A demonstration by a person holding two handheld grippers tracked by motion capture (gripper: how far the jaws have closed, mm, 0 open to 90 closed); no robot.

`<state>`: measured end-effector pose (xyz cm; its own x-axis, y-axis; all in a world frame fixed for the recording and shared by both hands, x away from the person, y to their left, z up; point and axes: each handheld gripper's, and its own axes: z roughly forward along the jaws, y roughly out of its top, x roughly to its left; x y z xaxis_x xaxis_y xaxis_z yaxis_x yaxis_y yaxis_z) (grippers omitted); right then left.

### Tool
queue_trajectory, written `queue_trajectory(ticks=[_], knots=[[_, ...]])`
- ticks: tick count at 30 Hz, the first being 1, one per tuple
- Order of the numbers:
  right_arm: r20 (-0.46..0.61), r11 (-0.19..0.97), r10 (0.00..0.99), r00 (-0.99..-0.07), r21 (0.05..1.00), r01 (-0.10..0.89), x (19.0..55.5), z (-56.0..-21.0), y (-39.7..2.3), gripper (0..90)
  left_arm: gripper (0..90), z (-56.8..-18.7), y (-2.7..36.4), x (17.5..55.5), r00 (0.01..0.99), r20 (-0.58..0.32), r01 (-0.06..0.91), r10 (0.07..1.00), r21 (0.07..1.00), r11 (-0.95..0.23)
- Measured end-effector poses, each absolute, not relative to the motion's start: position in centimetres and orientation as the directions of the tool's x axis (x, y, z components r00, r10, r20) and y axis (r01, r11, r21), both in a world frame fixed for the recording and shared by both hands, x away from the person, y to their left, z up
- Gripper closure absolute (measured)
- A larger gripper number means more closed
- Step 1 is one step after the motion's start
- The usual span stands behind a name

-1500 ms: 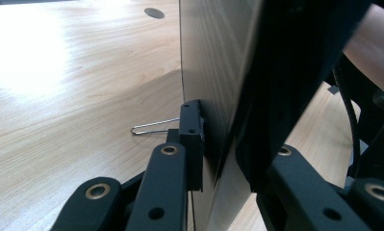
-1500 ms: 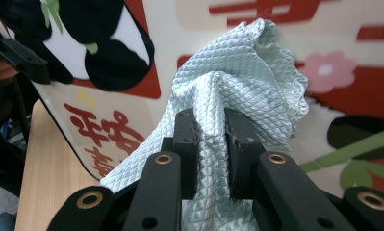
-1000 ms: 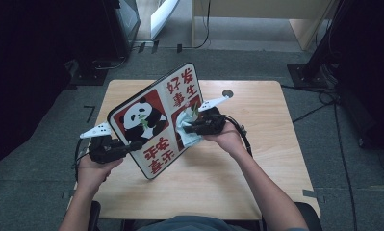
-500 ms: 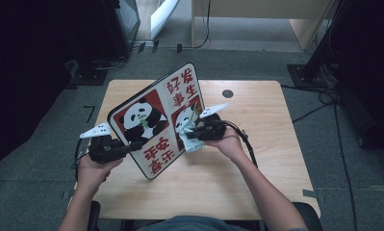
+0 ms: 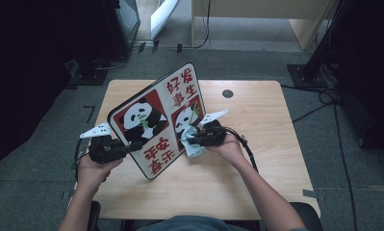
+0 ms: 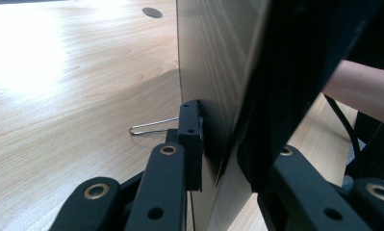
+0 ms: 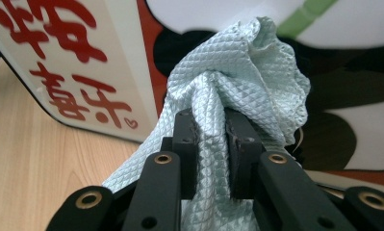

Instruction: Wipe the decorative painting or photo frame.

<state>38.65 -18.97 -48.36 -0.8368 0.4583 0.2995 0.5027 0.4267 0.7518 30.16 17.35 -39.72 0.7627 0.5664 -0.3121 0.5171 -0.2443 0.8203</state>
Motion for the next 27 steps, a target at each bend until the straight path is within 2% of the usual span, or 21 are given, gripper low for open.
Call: queue_trajectory(ticks=[14, 22, 27], knots=[[0.316, 0.481, 0.445, -0.838, 0.705, 0.521, 38.8, -50.1, -19.0, 77.7, 77.5, -39.7, 17.3, 30.2, 0.763, -0.314, 0.518, 0.565, 0.82, -0.244], [0.332, 0.472, 0.448, -0.83, 0.7, 0.536, 38.7, -48.8, -19.0, 78.1, 77.4, -39.7, 17.4, 30.2, 0.763, -0.314, 0.518, 0.565, 0.82, -0.244], [0.333, 0.438, 0.445, -0.831, 0.729, 0.526, 38.7, -47.3, -19.4, 78.1, 77.2, -39.7, 17.4, 30.2, 0.763, -0.316, 0.519, 0.564, 0.819, -0.244]])
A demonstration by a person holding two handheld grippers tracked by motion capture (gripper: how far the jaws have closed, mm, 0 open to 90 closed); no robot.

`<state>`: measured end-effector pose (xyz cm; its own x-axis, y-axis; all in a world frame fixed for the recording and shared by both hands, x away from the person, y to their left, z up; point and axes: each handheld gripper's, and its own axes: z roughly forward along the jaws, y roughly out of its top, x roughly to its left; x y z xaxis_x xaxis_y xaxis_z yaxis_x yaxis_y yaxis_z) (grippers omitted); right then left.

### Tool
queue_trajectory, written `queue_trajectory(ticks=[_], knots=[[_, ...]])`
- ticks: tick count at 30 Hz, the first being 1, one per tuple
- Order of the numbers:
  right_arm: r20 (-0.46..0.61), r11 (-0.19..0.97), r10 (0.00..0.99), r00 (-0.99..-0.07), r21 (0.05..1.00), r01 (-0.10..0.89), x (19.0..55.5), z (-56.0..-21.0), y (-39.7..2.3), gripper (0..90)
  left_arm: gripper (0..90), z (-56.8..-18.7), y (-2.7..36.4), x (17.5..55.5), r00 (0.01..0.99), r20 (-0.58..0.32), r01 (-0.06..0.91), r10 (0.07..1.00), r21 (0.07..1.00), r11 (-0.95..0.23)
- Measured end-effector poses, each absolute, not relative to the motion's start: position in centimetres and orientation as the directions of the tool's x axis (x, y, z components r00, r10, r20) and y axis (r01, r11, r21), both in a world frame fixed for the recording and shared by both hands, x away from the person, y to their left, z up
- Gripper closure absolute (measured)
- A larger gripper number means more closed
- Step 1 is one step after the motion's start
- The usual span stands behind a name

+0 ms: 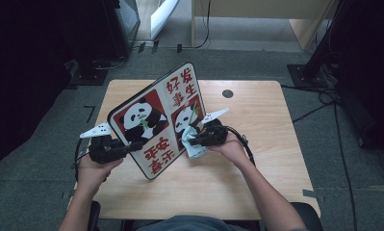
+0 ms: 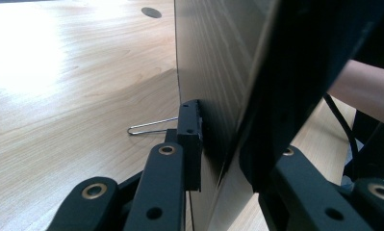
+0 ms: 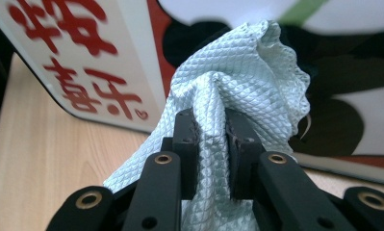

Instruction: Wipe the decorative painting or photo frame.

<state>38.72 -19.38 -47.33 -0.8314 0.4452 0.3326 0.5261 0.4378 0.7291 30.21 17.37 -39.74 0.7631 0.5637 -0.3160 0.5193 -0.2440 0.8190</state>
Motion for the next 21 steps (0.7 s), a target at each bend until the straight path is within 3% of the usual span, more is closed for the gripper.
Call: queue_trajectory(ticks=[21], knots=[[0.265, 0.415, 0.398, -0.878, 0.802, 0.43, 39.2, -37.1, -17.6, 78.1, 77.1, -39.8, 17.4, 30.2, 0.763, -0.32, 0.522, 0.561, 0.818, -0.243]])
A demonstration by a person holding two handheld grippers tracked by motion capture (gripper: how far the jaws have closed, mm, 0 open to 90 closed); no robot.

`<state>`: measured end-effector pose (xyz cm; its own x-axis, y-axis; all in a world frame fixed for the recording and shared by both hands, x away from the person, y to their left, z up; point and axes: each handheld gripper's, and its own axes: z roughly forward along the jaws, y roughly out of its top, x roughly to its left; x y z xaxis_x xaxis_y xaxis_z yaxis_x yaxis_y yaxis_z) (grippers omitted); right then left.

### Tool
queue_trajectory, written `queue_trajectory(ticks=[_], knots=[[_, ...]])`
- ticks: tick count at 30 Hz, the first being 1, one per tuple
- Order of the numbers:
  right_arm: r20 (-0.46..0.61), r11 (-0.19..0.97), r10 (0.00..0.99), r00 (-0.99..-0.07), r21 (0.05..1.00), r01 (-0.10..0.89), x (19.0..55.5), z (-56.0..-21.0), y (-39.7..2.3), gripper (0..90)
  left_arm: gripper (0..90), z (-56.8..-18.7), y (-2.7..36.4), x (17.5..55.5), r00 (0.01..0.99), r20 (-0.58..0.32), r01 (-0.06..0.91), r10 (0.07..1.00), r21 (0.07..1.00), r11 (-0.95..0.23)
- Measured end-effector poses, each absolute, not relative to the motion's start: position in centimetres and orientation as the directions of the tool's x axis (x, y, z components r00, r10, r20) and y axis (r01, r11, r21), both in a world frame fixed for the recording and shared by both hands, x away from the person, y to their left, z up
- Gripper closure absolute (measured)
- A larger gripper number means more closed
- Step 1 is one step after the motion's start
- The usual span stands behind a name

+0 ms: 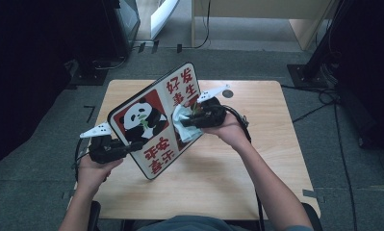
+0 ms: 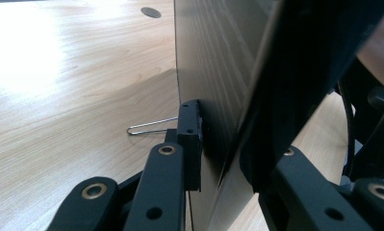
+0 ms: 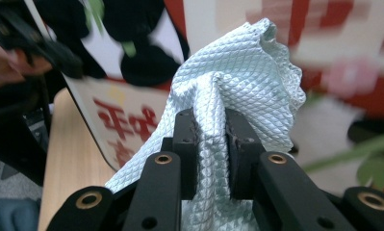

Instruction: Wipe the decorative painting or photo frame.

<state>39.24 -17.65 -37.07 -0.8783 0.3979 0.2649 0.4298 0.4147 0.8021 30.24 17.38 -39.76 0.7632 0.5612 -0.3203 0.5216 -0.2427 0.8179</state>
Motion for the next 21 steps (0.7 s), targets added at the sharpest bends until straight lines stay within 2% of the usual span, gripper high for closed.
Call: queue_trajectory(ticks=[10, 21], knots=[[0.217, 0.416, 0.38, -0.899, 0.828, 0.376, 40.1, -31.8, -15.9, 78.1, 77.1, -39.8, 17.4, 30.3, 0.762, -0.326, 0.525, 0.56, 0.817, -0.239], [0.174, 0.433, 0.363, -0.915, 0.838, 0.332, 40.6, -28.5, -14.6, 78.1, 77.1, -39.8, 17.5, 30.4, 0.763, -0.332, 0.528, 0.555, 0.815, -0.238]])
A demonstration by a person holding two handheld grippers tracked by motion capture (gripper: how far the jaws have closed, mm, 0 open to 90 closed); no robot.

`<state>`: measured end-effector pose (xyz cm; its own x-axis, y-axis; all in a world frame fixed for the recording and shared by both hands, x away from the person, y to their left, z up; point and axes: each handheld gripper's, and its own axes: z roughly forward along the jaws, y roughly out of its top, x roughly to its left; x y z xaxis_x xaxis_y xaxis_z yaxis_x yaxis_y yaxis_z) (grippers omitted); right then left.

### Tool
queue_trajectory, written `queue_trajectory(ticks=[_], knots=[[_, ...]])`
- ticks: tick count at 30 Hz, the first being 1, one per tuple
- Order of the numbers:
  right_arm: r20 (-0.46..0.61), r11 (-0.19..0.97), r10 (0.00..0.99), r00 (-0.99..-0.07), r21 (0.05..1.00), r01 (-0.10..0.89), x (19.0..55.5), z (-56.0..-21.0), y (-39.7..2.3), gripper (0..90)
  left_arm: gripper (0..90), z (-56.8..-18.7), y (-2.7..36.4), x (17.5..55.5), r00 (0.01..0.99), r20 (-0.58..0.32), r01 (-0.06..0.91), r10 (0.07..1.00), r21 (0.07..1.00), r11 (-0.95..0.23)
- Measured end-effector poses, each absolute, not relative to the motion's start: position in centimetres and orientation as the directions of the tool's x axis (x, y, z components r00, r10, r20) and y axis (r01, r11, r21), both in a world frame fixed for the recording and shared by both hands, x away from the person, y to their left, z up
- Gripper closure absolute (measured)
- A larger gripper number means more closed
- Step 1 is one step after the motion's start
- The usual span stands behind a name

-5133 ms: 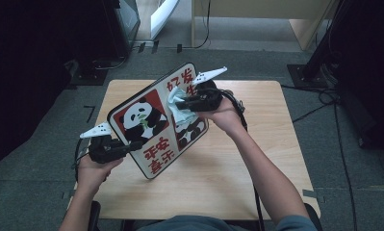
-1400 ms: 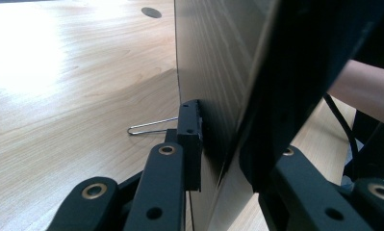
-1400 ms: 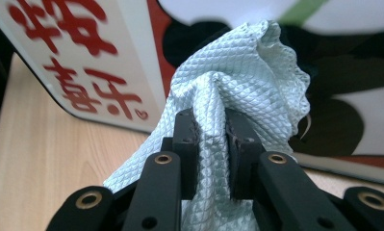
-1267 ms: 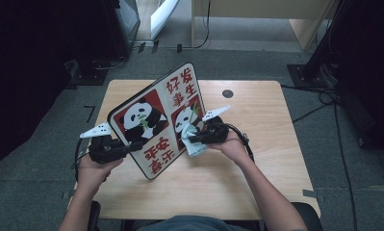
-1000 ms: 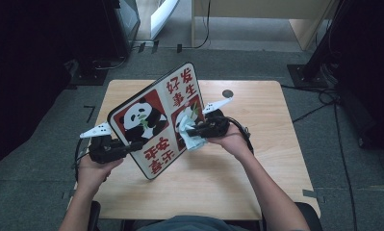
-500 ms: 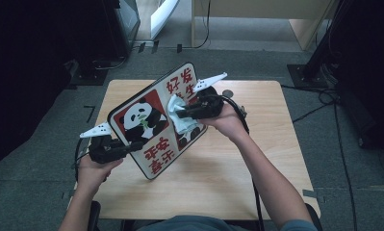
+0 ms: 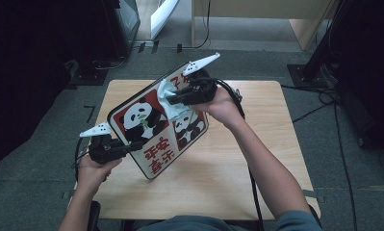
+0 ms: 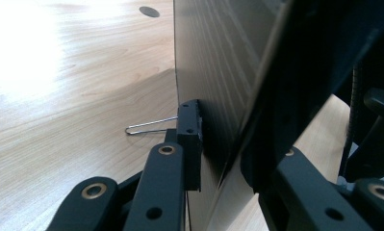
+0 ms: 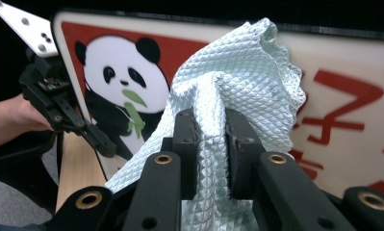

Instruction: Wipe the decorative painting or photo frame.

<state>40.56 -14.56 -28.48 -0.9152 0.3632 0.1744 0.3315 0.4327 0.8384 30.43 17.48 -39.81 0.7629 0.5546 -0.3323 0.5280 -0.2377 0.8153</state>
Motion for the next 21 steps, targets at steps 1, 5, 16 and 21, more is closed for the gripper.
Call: queue_trajectory(ticks=[1, 5, 16, 21], knots=[[0.176, 0.434, 0.365, -0.914, 0.837, 0.334, 40.6, -28.3, -14.5, 78.1, 77.1, -39.8, 17.5, 30.4, 0.763, -0.333, 0.528, 0.555, 0.815, -0.237], [0.17, 0.429, 0.364, -0.916, 0.842, 0.328, 40.7, -27.8, -14.3, 78.1, 77.0, -39.8, 17.5, 30.4, 0.763, -0.332, 0.527, 0.554, 0.816, -0.237], [0.177, 0.445, 0.364, -0.914, 0.83, 0.338, 41.0, -28.9, -13.6, 78.1, 77.1, -39.8, 17.5, 30.4, 0.762, -0.331, 0.527, 0.556, 0.816, -0.238], [0.178, 0.445, 0.36, -0.916, 0.83, 0.336, 41.0, -29.6, -13.5, 78.0, 77.2, -39.8, 17.4, 30.4, 0.762, -0.33, 0.527, 0.558, 0.816, -0.237]])
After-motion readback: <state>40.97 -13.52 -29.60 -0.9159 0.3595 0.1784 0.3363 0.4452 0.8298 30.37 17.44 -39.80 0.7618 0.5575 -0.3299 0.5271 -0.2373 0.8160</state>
